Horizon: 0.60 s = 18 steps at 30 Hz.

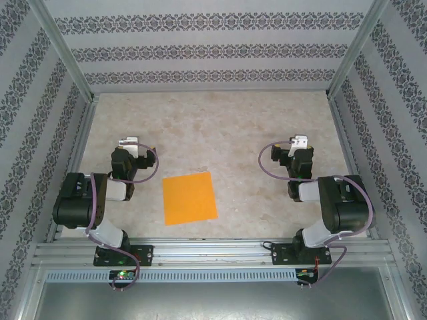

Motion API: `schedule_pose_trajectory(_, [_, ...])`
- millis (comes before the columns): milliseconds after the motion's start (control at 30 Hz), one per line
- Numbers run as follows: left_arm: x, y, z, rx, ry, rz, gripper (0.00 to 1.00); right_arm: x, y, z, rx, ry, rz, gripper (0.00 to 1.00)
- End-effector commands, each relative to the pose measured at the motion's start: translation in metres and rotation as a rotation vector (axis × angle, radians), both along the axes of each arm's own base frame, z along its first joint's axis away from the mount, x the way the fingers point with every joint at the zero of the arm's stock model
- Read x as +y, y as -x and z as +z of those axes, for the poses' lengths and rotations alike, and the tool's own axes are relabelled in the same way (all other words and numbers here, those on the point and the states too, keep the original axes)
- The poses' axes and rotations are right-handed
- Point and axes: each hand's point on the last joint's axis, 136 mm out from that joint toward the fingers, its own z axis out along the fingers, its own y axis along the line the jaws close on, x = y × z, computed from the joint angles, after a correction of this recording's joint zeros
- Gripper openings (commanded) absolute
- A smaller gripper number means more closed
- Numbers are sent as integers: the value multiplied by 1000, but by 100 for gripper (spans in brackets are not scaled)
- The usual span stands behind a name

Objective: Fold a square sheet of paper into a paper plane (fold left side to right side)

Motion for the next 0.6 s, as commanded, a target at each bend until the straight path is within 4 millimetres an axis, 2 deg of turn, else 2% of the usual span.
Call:
schedule_pose_trajectory(0, [1,0,1,-2,18,-2,100,3,-6,13,-38,1,19,98])
schedule_pose_trajectory(567, [-2,0,1,0,17,-18,100,3,-6,13,-37,2,20,98])
